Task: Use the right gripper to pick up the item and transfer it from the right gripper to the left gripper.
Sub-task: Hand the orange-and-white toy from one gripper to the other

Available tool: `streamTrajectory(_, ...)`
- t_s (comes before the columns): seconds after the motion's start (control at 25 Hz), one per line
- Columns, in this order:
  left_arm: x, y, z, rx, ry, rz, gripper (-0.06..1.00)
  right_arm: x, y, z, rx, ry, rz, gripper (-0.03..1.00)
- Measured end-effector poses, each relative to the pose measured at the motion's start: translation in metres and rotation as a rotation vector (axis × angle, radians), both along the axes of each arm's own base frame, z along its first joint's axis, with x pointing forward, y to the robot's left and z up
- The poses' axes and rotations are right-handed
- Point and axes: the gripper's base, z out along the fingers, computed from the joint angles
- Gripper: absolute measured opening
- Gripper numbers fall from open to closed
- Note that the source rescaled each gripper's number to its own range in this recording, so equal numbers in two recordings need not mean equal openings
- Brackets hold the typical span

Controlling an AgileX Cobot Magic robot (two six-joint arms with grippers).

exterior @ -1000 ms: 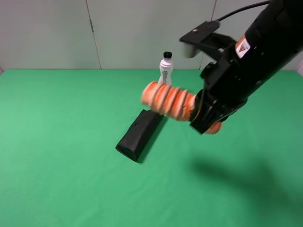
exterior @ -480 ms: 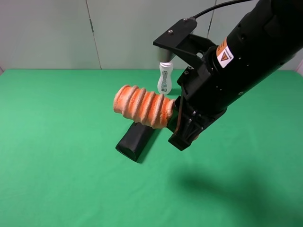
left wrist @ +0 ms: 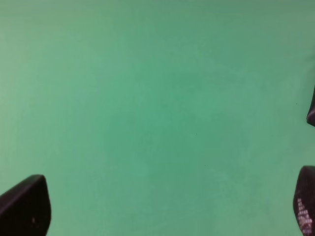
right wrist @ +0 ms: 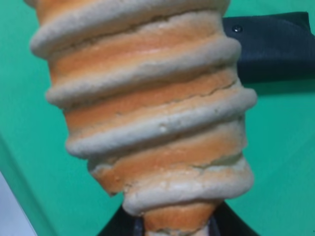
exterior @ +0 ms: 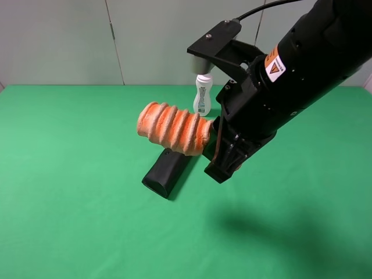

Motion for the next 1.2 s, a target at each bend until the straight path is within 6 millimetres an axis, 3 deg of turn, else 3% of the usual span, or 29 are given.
streamTrajectory(0.6,0.002,0.001,0.002,0.015,0.009,0.01,0.98,0.002,0.002,0.002,0.027,-0.021,-0.003,0.02)
streamTrajectory(0.84,0.03,-0.006,0.021,-0.007,-0.035,-0.081,0.98,0.004,0.004,0.003,0.04,-0.063,0.036,0.02)
streamTrajectory(1.2,0.085,-0.04,0.034,0.086,-0.142,-0.553,0.98,0.007,0.007,0.015,0.051,-0.116,0.073,0.02)
